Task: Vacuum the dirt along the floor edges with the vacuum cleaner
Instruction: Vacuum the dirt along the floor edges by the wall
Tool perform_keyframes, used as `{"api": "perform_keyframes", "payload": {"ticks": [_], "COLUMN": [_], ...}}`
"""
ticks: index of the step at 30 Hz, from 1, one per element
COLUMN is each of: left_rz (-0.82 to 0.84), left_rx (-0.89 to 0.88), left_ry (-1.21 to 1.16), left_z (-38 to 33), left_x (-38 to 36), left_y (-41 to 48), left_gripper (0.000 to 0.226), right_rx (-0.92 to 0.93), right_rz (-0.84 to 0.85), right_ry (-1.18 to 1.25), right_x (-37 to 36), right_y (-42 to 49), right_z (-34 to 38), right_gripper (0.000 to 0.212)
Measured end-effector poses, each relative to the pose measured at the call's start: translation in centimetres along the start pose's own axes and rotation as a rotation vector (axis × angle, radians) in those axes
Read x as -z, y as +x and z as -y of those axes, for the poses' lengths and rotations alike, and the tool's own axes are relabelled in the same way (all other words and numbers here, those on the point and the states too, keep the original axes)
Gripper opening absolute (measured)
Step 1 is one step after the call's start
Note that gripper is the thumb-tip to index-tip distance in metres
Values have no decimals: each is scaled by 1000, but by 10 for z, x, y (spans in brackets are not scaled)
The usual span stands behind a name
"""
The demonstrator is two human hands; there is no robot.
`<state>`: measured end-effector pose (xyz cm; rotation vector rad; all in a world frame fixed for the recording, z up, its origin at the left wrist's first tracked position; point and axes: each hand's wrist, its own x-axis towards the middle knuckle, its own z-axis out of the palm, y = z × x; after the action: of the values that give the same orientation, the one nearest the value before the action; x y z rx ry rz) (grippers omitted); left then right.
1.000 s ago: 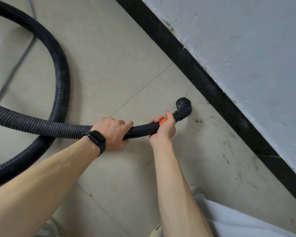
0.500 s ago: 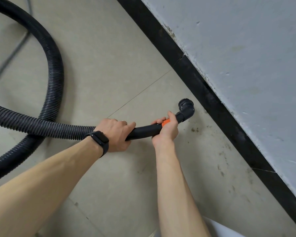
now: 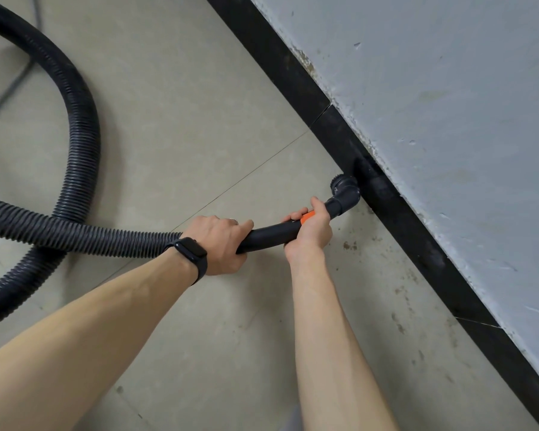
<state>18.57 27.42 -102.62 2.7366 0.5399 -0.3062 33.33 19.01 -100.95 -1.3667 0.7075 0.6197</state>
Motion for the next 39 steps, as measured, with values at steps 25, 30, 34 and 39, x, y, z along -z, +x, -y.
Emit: {"api": "perform_keyframes", "payload": {"ticks": [25,30,34,39], "left_rz": [149,263,281,269], "left_rx": [40,-160,-266,-236], "left_ry": [-163,-68,57,83], "left_z": [57,77,82,84], "left_x": [11,-4,-4,-4], "left_y": [-72,-101,-109,-133], "left_gripper": [22,26,31,29], "right_rx": [-60,-49,-64,-94], "right_rz": [-20,-188,-310,-305], "right_ry": [132,337,354,311], "right_x": [-12,35,56,60], "right_y": [-59,-100,-123,-137], "right_z": [-60,-107,-129,-143], "right_gripper": [23,25,21,19]}}
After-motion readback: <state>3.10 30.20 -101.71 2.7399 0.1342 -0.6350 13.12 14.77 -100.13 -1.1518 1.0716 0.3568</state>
